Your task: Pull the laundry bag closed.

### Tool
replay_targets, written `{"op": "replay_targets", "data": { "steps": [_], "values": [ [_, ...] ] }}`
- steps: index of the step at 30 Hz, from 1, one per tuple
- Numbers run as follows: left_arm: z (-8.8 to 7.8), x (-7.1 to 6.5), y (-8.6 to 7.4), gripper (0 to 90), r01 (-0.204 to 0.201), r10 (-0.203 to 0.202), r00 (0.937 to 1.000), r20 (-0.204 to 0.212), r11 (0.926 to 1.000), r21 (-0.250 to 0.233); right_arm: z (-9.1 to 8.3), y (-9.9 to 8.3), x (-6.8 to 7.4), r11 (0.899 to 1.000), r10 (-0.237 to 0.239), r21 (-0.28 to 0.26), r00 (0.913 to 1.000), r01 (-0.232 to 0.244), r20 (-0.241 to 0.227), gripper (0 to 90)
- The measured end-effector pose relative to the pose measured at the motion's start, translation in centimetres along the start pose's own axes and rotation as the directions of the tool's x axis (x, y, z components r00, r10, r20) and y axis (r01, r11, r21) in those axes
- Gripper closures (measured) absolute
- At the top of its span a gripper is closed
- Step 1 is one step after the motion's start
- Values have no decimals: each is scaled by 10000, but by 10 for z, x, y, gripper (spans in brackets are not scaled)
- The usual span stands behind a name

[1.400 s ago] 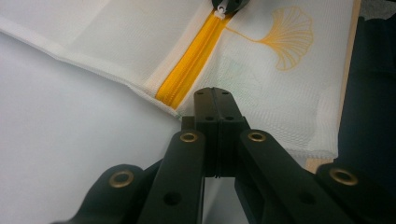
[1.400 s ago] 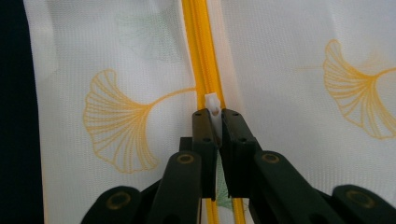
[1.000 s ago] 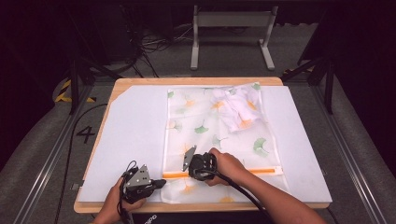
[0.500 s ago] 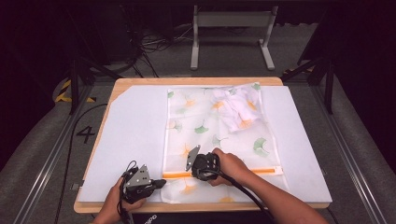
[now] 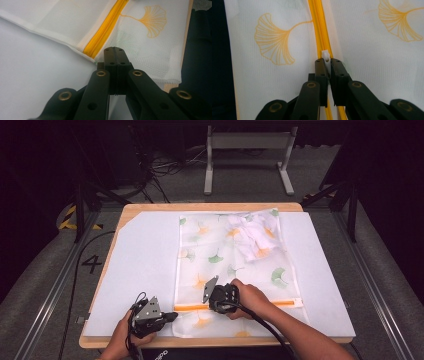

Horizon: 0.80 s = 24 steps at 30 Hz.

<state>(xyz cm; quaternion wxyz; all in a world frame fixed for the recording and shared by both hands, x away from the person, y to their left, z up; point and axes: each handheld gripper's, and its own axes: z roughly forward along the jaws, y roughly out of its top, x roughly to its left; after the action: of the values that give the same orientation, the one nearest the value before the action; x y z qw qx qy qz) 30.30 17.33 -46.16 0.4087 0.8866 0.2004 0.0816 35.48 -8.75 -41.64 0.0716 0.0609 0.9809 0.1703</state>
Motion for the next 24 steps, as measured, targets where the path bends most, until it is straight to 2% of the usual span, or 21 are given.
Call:
{"op": "replay_targets", "data": {
  "steps": [11, 24],
  "values": [
    [0, 0, 0, 900, -16, 16, 10000, -1, 10000, 5, -3, -7, 0, 9999, -39, 133, 10000, 38, 54, 846],
    [0, 0, 0, 900, -29, 29, 10000, -23, 10000, 18, -8, -18, -1, 9997, 204, 126, 9998, -205, 92, 846]
  ]
}}
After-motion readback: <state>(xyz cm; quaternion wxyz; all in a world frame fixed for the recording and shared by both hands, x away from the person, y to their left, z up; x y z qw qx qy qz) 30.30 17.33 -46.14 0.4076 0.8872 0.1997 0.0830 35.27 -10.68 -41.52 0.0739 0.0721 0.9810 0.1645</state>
